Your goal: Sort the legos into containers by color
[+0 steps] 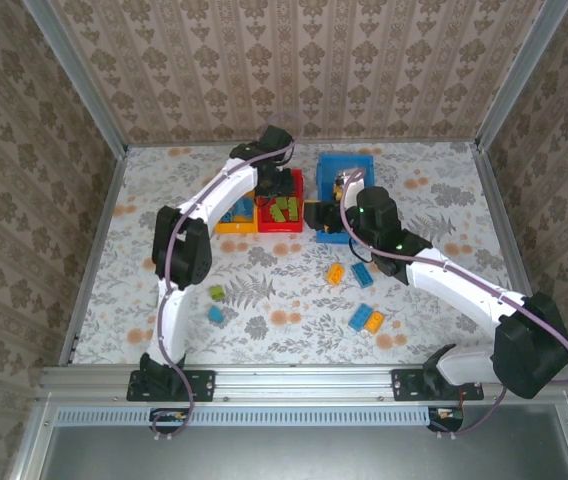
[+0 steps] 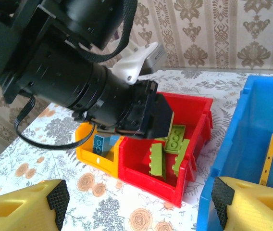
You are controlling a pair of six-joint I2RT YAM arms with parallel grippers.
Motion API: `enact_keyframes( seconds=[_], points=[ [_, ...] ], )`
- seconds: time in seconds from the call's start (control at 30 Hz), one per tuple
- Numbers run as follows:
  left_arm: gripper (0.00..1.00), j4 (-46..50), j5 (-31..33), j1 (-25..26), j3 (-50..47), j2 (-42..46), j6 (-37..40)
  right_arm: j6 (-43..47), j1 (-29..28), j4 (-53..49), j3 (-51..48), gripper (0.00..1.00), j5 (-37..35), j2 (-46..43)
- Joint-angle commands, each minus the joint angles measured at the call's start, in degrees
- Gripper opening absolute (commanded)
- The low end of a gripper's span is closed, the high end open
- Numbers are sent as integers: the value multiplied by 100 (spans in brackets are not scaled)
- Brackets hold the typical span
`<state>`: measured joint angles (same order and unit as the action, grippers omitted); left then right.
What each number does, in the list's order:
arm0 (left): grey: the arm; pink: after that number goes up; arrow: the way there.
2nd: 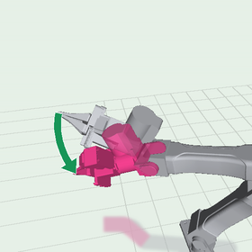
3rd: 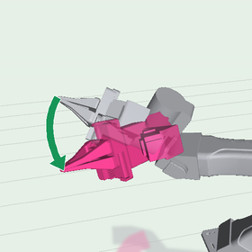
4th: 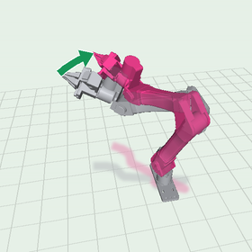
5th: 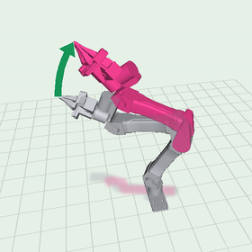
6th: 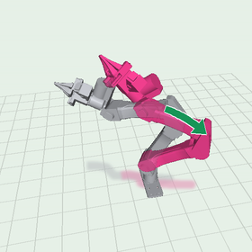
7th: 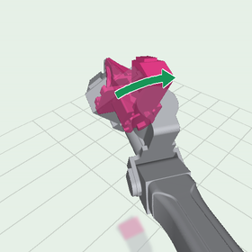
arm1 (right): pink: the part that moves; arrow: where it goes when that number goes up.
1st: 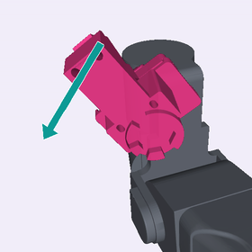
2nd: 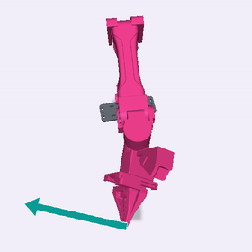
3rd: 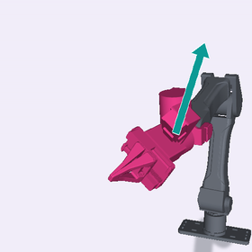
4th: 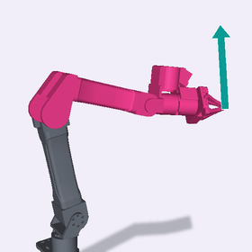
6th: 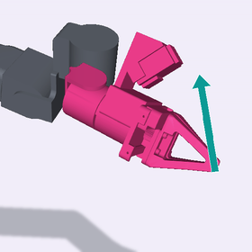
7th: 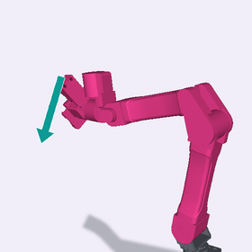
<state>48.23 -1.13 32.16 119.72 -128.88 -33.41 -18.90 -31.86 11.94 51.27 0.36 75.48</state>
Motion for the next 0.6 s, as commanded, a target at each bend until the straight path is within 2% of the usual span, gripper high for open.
enact_keyframes(
  seconds=[0.0, 0.17, 0.27, 0.3, 0.43, 0.57],
  points=[
    [16, 662, 470, -52, 704, -394, 290, -140, 48, -78, -107, 81, -36, -156],
    [16, 1234, 1084, -52, 1239, -914, 259, -149, 73, -131, -99, 82, -98, -166],
    [17, 1227, 1193, -52, 1247, -1019, 282, -141, 92, -142, -73, 82, -106, -181],
    [19, 1216, 1186, -52, 1247, -1041, 288, -141, 101, -161, -93, 82, -115, -189],
    [42, 1199, 1065, -13, 1349, -1069, 334, -133, 127, -275, -154, 82, -165, -243],
    [50, 1212, 958, 86, 1469, -962, 353, -124, 180, -374, -261, 83, -214, -355]
  ],
)
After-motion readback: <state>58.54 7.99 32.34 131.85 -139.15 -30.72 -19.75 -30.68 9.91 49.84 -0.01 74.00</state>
